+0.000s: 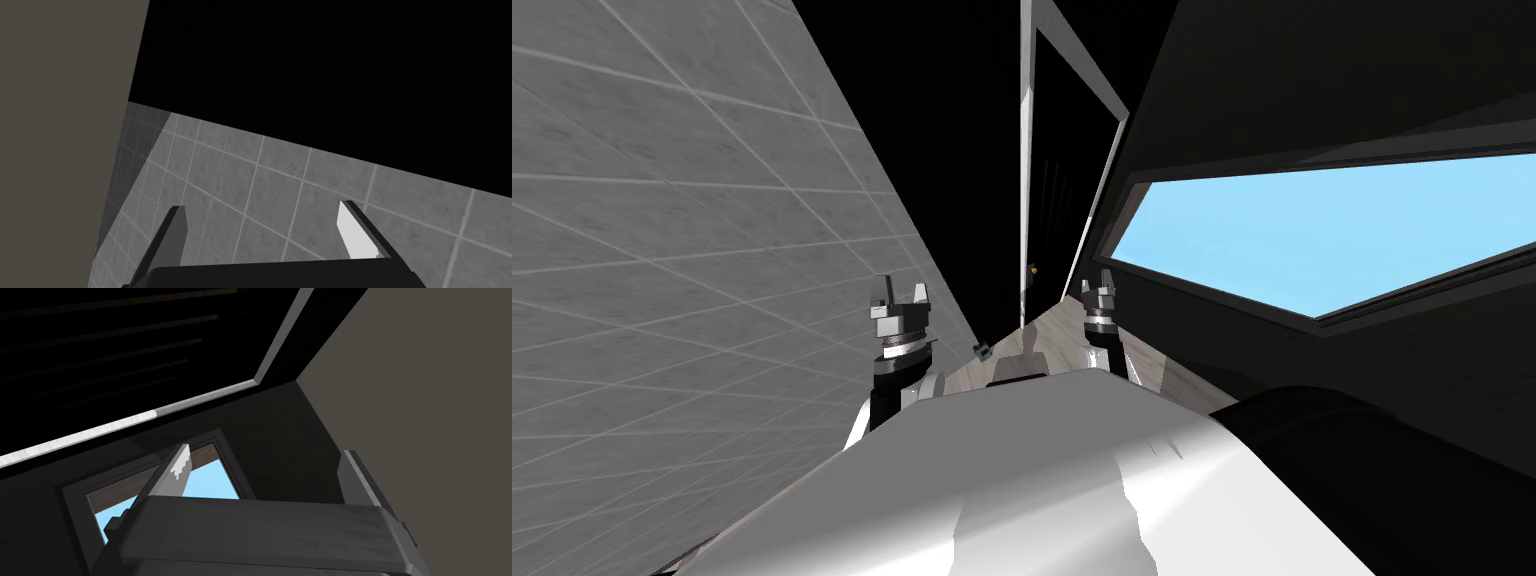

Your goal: Pull the door open

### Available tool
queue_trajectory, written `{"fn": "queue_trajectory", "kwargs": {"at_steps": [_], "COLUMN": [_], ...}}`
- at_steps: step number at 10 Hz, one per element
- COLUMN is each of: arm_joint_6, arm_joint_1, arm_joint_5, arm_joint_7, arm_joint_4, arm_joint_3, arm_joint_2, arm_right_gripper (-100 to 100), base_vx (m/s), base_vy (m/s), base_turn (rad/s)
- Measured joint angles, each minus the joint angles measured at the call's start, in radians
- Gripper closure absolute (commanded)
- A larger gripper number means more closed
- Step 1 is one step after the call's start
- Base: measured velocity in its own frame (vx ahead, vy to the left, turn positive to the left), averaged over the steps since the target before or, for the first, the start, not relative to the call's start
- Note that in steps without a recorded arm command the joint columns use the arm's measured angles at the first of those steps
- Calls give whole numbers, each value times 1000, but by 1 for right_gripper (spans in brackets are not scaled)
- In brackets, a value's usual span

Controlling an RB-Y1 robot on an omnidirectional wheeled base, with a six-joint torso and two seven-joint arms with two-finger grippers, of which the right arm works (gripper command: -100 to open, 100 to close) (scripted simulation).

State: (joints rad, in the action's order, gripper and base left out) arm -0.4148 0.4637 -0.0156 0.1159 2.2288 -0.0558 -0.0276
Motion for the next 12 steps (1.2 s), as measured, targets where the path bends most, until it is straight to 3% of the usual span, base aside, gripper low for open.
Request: {"fn": "queue_trajectory", "kwargs": {"at_steps": [3,6,8,9,12], "arm_joint_6": [-9,-26,-37,-42,-48], "arm_joint_1": [-45,-111,-128,-160,-224], "arm_joint_5": [29,71,88,102,143], "arm_joint_7": [-48,-118,-148,-172,-239], "arm_joint_4": [-75,-178,-227,-263,-360], "arm_joint_3": [9,23,29,28,43], "arm_joint_2": [19,40,52,66,81], "arm_right_gripper": [-100,-100,-100,-100,-100], "base_vx": [50,59,51,36,55], "base_vy": [-40,-47,-39,-35,-53], "base_turn": [16,13,12,12,14]}}
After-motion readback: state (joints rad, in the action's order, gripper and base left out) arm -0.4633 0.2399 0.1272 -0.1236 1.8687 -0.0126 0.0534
